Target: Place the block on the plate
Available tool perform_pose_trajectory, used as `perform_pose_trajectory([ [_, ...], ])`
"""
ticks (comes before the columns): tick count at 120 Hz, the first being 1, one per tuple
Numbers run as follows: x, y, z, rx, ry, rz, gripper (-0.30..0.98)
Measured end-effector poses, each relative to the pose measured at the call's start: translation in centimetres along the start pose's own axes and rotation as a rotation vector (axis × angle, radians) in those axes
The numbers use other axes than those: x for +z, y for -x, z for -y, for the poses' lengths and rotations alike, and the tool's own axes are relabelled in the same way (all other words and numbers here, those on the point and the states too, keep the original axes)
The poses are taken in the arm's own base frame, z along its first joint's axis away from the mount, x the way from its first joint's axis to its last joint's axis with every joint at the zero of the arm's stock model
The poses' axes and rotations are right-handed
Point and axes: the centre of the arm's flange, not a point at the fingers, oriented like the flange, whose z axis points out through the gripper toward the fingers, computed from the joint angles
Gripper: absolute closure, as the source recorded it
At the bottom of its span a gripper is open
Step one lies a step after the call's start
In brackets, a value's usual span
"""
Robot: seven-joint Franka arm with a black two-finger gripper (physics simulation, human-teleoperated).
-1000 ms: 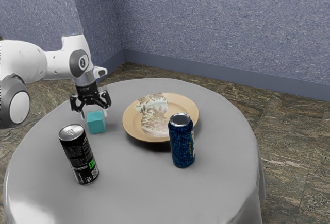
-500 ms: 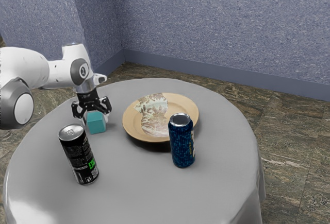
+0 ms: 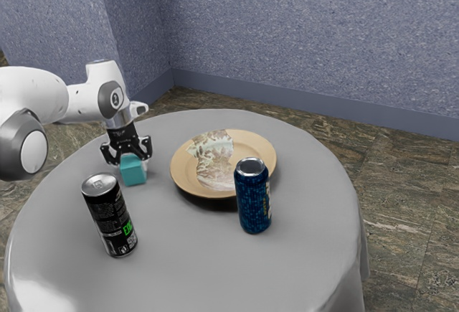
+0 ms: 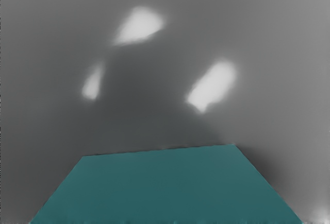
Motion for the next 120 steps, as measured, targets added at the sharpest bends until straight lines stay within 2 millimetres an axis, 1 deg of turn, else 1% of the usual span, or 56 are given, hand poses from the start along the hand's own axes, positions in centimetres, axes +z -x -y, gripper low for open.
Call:
perform_pose_trajectory([
  [9, -0.4, 0.1, -0.2, 0.003, -0.003, -0.006, 0.27],
  [17, -1.3, 0.3, -0.4, 0.008, -0.003, -0.016, 0.27],
  [25, -2.7, 0.6, -0.6, 0.015, -0.002, -0.033, 0.28],
  [39, -4.8, 1.3, -1.9, 0.037, 0.0, -0.056, 0.28],
  [52, -6.1, 2.1, -2.8, 0.053, 0.0, -0.066, 0.28],
  [62, -6.8, 2.5, -3.2, 0.062, -0.003, -0.074, 0.28],
  [81, -7.6, 3.2, -4.8, 0.09, -0.011, -0.085, 0.28],
  [100, -7.8, 4.2, -7.7, 0.137, -0.025, -0.094, 0.28],
  [120, -7.7, 6.0, -12.0, 0.202, -0.04, -0.101, 0.28],
])
